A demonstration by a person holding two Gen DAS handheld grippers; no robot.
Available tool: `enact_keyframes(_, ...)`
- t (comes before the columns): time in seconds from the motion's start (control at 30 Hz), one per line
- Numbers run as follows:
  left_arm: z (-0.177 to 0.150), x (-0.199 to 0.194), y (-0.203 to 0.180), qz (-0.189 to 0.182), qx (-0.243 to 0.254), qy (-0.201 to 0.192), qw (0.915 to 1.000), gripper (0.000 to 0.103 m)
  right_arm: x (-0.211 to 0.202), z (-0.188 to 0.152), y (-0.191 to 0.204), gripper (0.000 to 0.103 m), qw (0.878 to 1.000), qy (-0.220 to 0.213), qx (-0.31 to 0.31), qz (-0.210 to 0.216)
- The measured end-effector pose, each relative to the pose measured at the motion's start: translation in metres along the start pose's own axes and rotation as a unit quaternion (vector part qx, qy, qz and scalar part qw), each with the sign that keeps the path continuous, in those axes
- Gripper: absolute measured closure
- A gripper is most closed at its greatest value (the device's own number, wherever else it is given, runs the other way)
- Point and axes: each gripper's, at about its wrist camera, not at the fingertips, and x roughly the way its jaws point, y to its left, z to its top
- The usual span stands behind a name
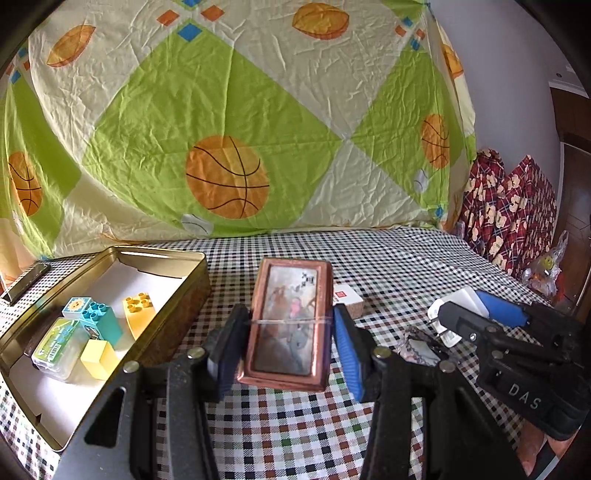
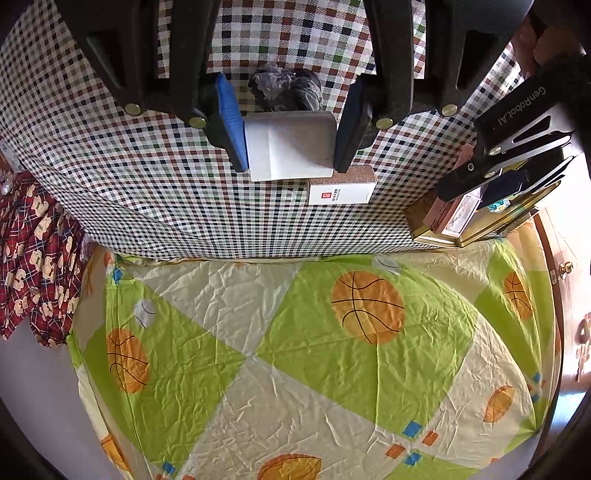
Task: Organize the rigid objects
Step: 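Carry the picture frame with the left tool toward the tin while the right carries the eraser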
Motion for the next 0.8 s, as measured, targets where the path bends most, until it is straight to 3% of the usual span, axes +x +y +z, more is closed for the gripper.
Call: enact_keyframes(0.8,-0.003,-0.017,0.024,0.013,-0.020,-0.026,0.9994,0.057,-0.018,-0.002,0.034,0.054,0.997,-0.063,-0.001,0.035)
